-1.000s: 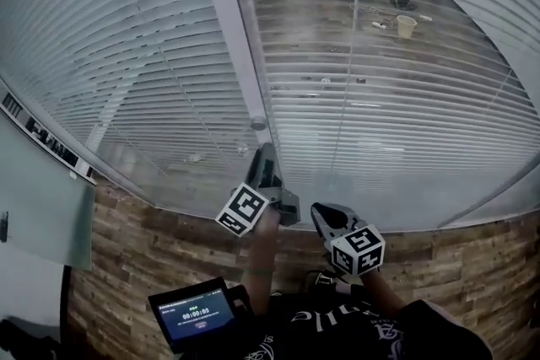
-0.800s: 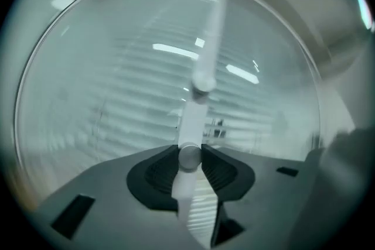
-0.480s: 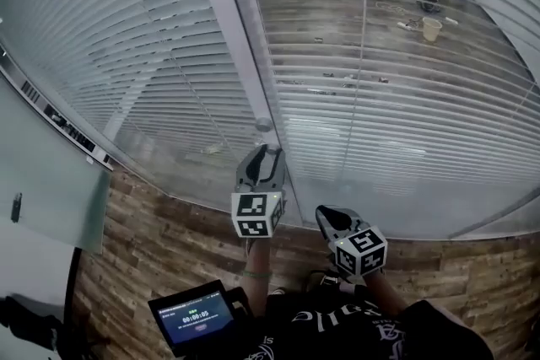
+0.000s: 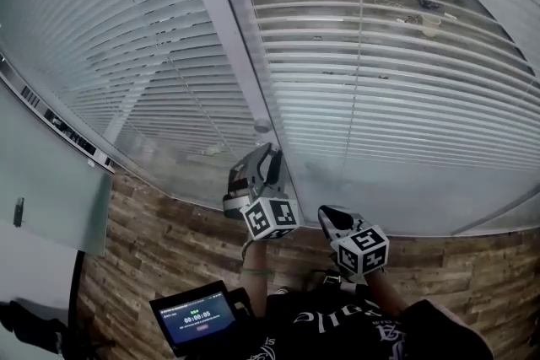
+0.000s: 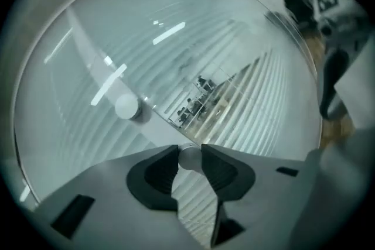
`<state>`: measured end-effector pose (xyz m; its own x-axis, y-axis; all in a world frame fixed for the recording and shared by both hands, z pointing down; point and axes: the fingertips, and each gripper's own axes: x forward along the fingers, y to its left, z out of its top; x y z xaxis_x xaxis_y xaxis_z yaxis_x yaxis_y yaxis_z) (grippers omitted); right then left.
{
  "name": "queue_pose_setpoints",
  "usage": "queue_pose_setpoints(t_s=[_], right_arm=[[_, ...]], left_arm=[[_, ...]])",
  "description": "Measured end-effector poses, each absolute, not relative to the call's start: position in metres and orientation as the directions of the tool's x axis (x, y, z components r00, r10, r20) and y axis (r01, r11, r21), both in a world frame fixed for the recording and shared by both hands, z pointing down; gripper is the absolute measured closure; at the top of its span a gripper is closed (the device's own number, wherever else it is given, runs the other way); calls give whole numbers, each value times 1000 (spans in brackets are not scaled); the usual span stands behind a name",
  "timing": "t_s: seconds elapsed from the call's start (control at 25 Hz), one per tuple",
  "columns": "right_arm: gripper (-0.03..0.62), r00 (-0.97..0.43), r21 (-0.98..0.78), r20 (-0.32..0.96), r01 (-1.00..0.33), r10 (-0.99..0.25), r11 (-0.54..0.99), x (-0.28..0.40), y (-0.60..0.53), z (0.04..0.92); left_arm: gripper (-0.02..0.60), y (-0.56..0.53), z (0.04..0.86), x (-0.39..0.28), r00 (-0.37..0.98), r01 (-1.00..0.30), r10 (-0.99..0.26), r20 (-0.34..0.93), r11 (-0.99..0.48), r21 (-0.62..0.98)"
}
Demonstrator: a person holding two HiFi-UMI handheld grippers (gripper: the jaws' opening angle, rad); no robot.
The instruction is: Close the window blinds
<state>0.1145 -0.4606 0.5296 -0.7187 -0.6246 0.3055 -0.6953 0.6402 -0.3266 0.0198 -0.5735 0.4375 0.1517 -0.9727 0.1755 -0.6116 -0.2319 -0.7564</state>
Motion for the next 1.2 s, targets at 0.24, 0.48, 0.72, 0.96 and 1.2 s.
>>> queue_pose_setpoints(t_s=[0.24,0.48,0.72,0.96,1.2], right_arm=[[572,-703,-368,288,-709,-651,602,118,-468,531],[572,-683,-379,281,-724,-674,576,122,-455,528],[572,-661,-387,276,-741,-697,549,122,-466,534],[572,-634,-384,282,-762,-720,521,131,-465,532],[572,-633,-404,298,-762,-715,507,125,-468,544]], left_arm=[[453,-568,413,0,327,-897,-941,-87,-338,284],[446,-561,412,4,345,-817,-933,-103,-353,455],[456,-573,419,-2,326,-861,-945,-22,-307,405],[457,-565,427,29,251,-530,-949,190,-299,-794],[441,-567,423,25,351,-830,-930,111,-364,-423]])
